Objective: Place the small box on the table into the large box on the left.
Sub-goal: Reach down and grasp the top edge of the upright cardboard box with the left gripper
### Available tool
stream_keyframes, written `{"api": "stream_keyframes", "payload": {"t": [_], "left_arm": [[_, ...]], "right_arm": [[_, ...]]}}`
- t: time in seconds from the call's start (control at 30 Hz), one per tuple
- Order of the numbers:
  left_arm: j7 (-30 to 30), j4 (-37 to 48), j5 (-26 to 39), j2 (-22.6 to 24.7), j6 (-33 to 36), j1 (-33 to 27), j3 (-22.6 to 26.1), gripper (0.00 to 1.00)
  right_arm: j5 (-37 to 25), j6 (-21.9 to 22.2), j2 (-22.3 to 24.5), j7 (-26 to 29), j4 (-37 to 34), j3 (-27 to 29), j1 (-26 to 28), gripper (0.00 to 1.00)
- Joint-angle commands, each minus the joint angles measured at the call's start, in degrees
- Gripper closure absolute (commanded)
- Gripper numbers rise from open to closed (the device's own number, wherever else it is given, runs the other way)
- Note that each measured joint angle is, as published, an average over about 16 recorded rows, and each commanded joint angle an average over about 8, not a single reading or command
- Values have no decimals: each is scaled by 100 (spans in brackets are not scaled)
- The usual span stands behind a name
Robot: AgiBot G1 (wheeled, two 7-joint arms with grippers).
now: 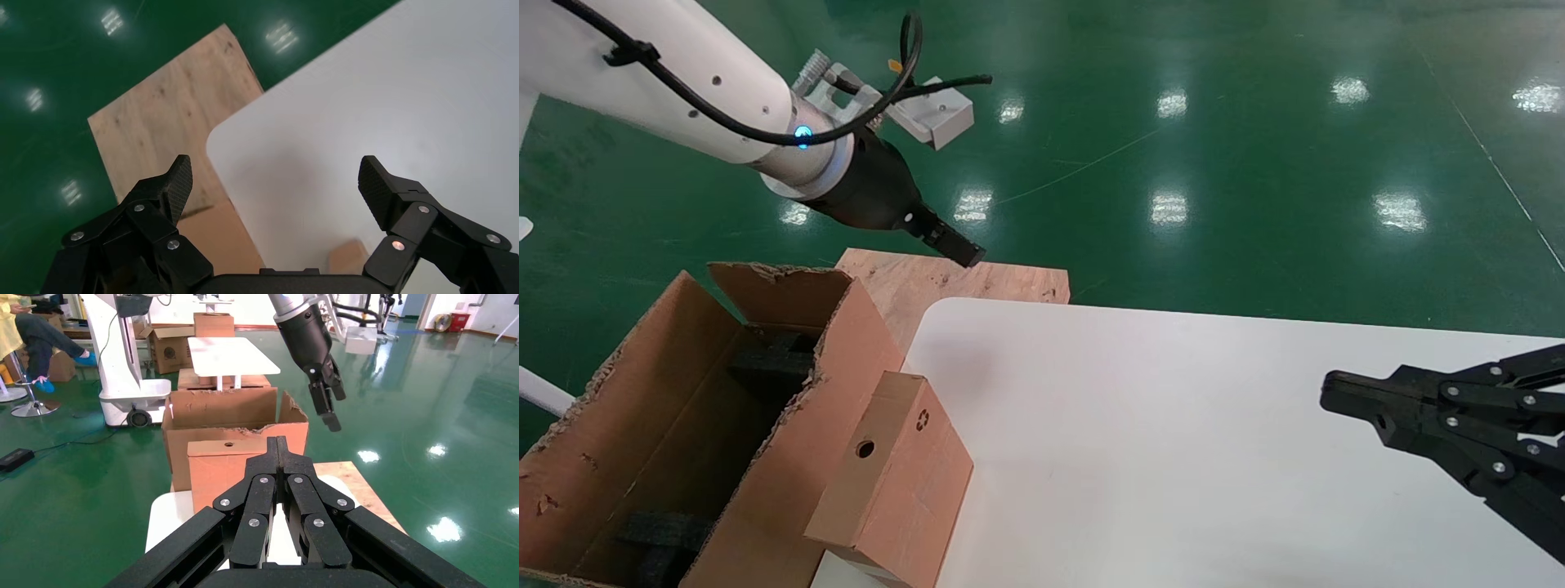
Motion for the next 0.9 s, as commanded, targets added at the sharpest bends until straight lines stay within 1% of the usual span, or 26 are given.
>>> {"api": "stream_keyframes", "payload": {"t": [0.03, 0.23, 0.37, 0.73, 0.9], "left_arm": [[-125, -7, -72, -2, 12, -111, 232, 0], [-225, -14, -343, -60, 20, -320, 666, 0], [-253, -16, -366, -67, 35, -382, 785, 0], [-212, 38, -380, -56, -31, -328, 697, 0], [-292, 250, -397, 98, -65, -392, 764, 0]], "right_arm": [[1, 0, 0, 0, 0, -1, 0, 100], [2, 2, 1, -2, -1, -2, 0, 100], [3, 3, 2, -2, -2, -2, -1, 100], [3, 4, 2, -2, -2, -3, 0, 100], [4, 4, 2, -3, -4, -4, 0, 100]]}}
